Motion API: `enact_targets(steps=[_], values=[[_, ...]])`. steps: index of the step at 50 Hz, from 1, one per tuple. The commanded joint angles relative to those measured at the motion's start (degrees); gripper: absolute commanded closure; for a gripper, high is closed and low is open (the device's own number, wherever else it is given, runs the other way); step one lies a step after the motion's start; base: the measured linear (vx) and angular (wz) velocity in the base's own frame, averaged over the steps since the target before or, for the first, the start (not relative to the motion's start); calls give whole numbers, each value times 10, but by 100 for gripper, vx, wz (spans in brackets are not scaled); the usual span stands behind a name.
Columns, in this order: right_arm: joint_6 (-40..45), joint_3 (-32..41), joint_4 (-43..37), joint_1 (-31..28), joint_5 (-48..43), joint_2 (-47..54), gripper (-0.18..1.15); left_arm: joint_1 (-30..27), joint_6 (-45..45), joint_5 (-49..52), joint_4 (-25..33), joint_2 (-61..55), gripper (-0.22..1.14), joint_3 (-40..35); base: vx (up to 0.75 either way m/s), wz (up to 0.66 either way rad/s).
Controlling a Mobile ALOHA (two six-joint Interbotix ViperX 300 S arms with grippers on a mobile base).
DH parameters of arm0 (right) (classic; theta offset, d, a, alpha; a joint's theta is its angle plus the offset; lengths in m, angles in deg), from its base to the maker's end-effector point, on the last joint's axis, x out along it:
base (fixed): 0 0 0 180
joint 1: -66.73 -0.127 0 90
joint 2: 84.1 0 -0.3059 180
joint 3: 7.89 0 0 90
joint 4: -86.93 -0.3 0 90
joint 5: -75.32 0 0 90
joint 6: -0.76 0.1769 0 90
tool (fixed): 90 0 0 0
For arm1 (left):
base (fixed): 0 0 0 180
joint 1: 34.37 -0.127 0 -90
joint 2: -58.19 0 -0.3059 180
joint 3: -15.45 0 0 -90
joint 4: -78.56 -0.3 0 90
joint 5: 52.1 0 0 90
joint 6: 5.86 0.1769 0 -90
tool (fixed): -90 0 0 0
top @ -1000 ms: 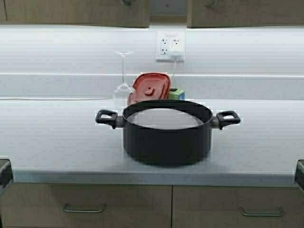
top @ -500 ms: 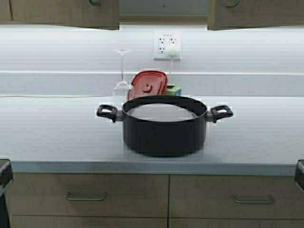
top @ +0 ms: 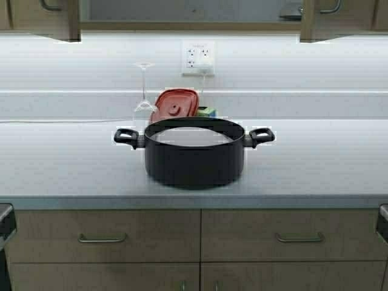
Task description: Open the cabinet, put the pot inside, then close it
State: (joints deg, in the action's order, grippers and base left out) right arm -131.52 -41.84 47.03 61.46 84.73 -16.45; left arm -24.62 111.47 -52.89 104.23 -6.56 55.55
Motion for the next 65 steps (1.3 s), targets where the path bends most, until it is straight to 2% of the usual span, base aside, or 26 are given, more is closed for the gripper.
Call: enact_targets(steps=[1,5,7,10,12,16,23,27,30,34,37,38,40,44,46,49,56,65], values=[[5,16,4,16,40,14,41,8,11,-5,-24,39,65,-11,-9,-4],[5,20,6,22,69,10,7,7,9,6,-31,38,36,-12,-9,1],[5,20,8,23,82,5,-3,7,9,16,-31,40,22,-14,-8,3],[4,19,14,24,95,-4,-6,7,6,29,-31,40,3,-15,-6,4],[5,18,23,26,104,-13,-4,7,6,35,-32,40,-5,-17,-3,4],[8,16,40,29,115,-38,-3,7,1,52,-31,47,-7,-17,-1,4],[26,-7,69,30,155,-105,2,8,1,104,-31,89,2,-13,-2,6],[40,-5,70,22,183,-118,15,14,3,120,-30,105,19,-20,-3,7],[48,2,65,7,191,-115,35,27,3,126,-29,108,42,-28,-3,5],[57,11,61,-25,186,-107,72,66,3,124,-25,105,85,-41,-4,5],[59,19,55,-64,173,-96,98,109,-1,118,-24,92,104,-54,-5,6],[60,22,55,-80,165,-91,103,125,-3,114,-24,85,105,-60,-5,6],[61,29,55,-114,142,-76,104,158,-4,105,-24,69,100,-69,-4,6],[61,43,57,-180,88,-44,91,214,-4,69,-24,25,85,-88,-3,4],[61,52,57,-208,61,-25,87,240,-4,49,-24,0,84,-98,-4,3],[62,63,57,-236,21,5,88,269,-4,12,-24,-44,87,-114,-4,3],[79,86,58,-240,-69,89,90,278,-10,-85,-24,-149,89,-160,-4,3],[83,120,60,-234,-150,181,90,277,-29,-132,-25,-287,89,-252,-1,1]])
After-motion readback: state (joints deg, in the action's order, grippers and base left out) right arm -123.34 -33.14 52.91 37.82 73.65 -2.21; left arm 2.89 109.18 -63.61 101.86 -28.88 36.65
